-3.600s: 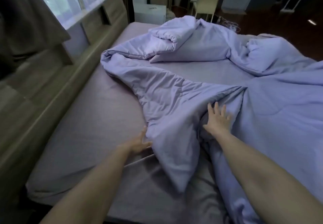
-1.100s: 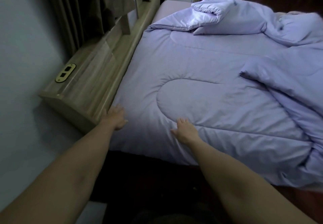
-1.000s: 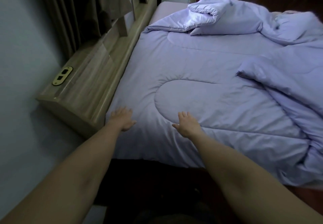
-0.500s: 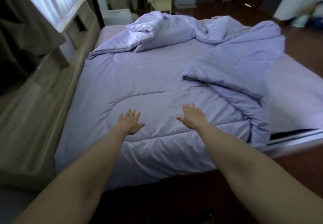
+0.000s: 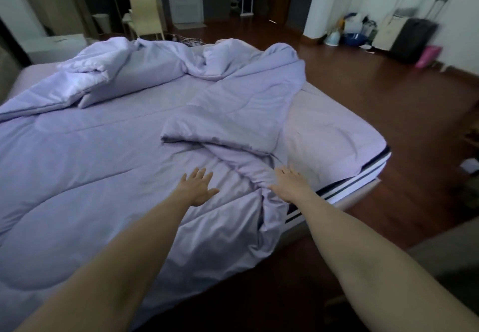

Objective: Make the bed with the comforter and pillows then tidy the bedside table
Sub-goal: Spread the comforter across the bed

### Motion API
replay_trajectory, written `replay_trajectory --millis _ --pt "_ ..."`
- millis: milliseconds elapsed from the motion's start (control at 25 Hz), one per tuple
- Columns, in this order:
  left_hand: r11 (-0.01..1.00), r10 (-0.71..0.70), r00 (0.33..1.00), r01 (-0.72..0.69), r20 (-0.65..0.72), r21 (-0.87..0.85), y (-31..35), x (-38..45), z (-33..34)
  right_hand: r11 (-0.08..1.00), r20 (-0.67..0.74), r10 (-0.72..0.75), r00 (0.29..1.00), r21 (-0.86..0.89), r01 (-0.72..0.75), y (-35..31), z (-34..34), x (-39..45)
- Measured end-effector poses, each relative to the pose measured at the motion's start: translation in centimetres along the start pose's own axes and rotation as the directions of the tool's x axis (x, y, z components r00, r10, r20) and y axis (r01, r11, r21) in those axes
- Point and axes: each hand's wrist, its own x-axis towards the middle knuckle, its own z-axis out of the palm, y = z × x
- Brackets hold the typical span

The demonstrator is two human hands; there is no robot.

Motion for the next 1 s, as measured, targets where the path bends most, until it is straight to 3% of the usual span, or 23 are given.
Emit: replay_trajectory --millis 280,560,880,1000 --pt "0.997 0.078 0.996 -0.076 -0.042 0.027 7.9 8.2 -2.6 0.999 -0.013 0.041 0.999 -0.004 -0.042 8.5 -0.8 5.2" --pt "0.999 0.032 0.997 -0.031 -0.066 0.006 12.1 19.4 -4.4 0.999 0.051 -0.02 0.999 -0.033 0.021 12.5 -2.9 15.1" --pt "0.999 -0.035 0.999 0.035 0.032 -0.002 16.0 28.8 -4.9 0.995 0.125 -0.067 0.99 -0.068 0.076 16.3 -5.0 25.4" --pt "0.992 -0.121 0.989 0.119 0.082 0.03 16.7 30.8 -4.2 0.988 0.154 -0.1 0.983 -0.103 0.116 17.3 -5.7 28.4"
